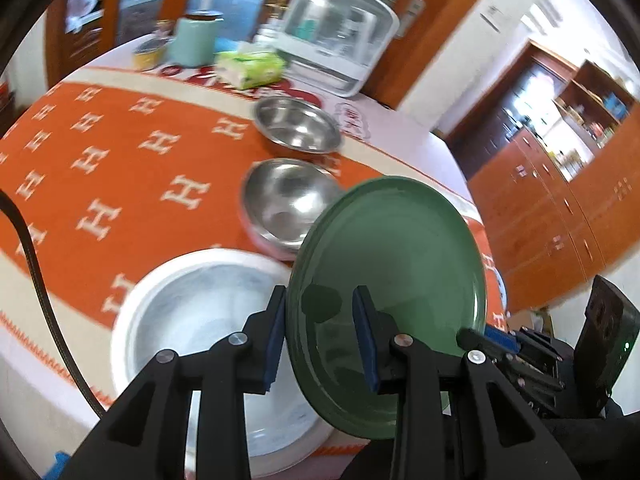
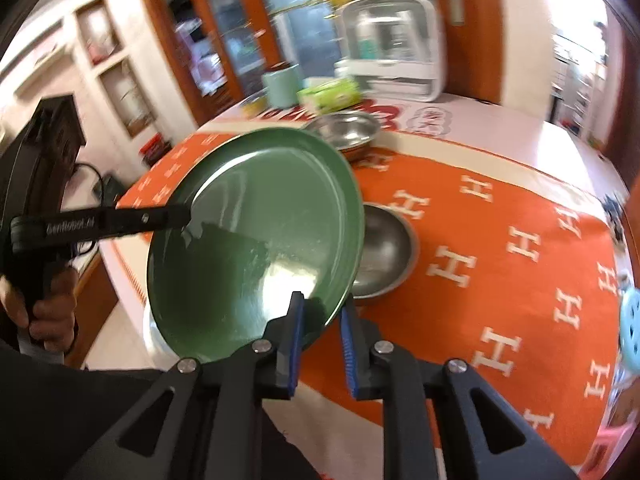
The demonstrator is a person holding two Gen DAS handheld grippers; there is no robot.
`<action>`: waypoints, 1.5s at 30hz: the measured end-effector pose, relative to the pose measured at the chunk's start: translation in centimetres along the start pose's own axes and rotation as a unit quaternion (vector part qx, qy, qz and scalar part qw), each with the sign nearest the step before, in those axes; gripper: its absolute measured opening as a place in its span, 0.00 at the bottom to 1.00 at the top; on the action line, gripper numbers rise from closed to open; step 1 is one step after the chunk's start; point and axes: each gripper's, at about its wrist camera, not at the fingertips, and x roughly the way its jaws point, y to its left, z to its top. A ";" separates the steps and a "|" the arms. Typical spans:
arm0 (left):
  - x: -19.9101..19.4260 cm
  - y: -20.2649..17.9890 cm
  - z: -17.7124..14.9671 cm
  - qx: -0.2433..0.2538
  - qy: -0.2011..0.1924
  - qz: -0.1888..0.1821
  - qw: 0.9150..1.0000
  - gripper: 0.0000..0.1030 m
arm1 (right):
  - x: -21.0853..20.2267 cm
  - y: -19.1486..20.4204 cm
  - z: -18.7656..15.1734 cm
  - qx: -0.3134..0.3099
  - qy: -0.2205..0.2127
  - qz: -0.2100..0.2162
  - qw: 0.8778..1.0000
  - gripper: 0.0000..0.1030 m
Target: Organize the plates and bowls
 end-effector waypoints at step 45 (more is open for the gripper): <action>3.7 11.2 -0.9 0.019 0.148 0.047 0.988 0.32 | 10.4 7.9 0.5 0.003 0.150 -0.029 0.988 0.30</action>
